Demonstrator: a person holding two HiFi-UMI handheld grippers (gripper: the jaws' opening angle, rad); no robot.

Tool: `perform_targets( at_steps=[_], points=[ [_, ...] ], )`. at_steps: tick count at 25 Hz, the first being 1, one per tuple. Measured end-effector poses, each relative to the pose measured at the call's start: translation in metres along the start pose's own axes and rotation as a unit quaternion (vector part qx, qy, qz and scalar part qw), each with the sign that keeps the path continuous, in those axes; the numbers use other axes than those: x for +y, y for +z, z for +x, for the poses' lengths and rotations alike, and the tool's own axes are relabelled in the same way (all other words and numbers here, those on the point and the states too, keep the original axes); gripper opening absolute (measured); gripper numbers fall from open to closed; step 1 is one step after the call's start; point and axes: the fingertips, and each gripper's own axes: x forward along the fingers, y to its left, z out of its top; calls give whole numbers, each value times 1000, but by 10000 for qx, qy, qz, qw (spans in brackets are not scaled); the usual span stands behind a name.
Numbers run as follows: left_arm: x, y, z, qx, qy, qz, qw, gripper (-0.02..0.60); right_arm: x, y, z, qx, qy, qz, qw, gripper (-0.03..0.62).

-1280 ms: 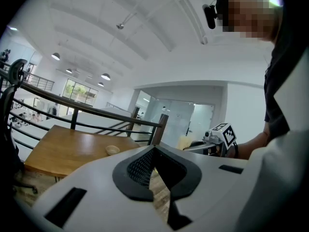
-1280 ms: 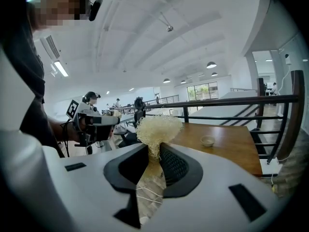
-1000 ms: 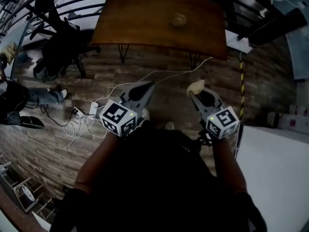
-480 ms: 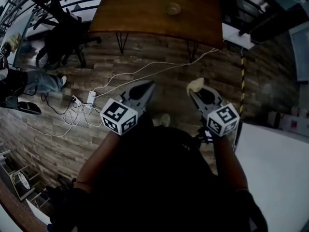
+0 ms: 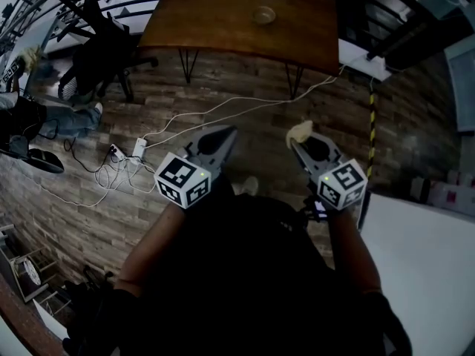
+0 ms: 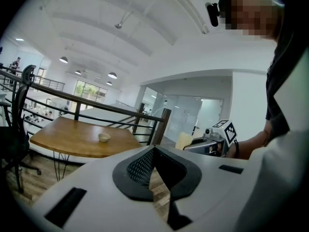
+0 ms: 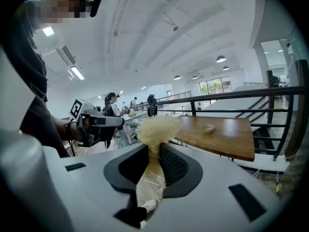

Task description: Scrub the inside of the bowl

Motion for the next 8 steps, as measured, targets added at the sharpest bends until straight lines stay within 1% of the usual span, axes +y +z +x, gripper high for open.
perform_targets(
  at_steps=[8],
  points=[
    [-15,-1,3,-7,6,12,10000,-2,-1,1,-12,-14,38,-57,10000,77]
  ],
)
